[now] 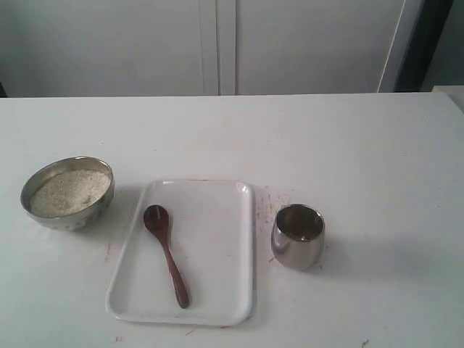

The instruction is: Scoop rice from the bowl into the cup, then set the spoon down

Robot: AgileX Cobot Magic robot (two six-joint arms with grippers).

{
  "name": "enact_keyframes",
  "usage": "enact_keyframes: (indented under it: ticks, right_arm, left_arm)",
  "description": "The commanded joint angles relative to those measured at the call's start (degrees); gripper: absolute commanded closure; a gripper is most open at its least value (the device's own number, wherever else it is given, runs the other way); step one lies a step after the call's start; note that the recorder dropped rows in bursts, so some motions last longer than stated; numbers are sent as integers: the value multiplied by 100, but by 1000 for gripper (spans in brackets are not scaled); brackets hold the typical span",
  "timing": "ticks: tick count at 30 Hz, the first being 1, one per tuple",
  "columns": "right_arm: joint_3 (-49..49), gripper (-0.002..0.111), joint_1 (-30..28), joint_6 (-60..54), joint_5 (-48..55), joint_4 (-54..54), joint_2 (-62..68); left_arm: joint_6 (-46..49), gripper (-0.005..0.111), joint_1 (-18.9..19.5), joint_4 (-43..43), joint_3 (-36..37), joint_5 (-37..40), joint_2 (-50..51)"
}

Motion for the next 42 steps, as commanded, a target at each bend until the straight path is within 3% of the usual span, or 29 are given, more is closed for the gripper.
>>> enact_keyframes:
  ticks: [1,10,22,31,42]
  right_arm:
    - [293,108,19,-92,-659,21,-22]
    - [1159,108,19,-92,-1687,21,-22]
    - [1965,108,19,-69,-1849,21,-22]
    - [3107,108,19,-69,-2694,21,-22]
    - [3128,108,19,-28,-2437,21,-22]
  left_arm:
    - [20,92,-31,-62,29,19,-17]
    - [20,92,-31,-62,29,19,-17]
    - [20,92,-31,-62,29,19,-17]
    - [20,92,-31,-62,29,19,-17]
    - [20,92,-31,-62,29,19,-17]
